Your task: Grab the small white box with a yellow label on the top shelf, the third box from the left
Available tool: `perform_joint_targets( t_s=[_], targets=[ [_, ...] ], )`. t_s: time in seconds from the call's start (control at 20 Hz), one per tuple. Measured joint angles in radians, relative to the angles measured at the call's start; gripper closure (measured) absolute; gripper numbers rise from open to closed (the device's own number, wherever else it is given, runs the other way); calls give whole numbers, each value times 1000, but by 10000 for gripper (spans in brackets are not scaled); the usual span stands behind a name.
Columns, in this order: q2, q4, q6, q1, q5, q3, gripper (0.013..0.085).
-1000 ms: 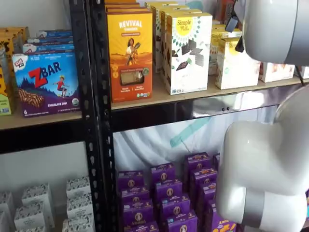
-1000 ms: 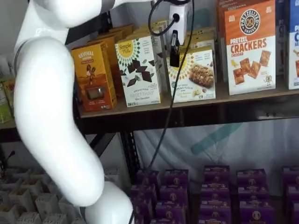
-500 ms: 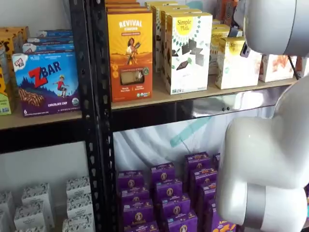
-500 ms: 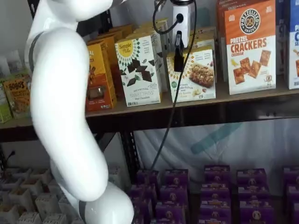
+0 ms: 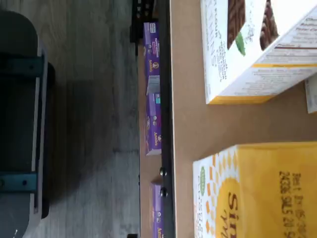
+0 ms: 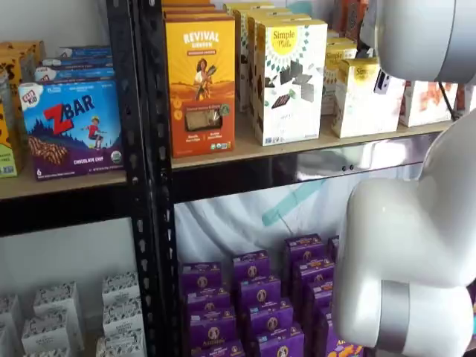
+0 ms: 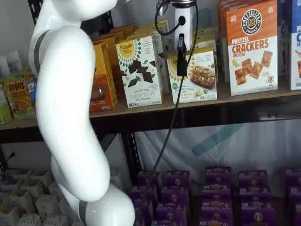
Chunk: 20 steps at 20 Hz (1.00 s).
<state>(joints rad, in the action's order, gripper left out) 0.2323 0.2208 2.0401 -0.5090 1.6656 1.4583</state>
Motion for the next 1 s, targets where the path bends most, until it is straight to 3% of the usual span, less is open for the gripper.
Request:
perform_joint_targets(
  t_s=[0.5, 0.7, 1.0],
  targets=[
    [-14, 10, -9, 8, -2, 11, 130],
    [-18, -2, -14, 15, -4, 15, 250],
    [-18, -5, -20, 24, -25, 8, 250]
  ],
)
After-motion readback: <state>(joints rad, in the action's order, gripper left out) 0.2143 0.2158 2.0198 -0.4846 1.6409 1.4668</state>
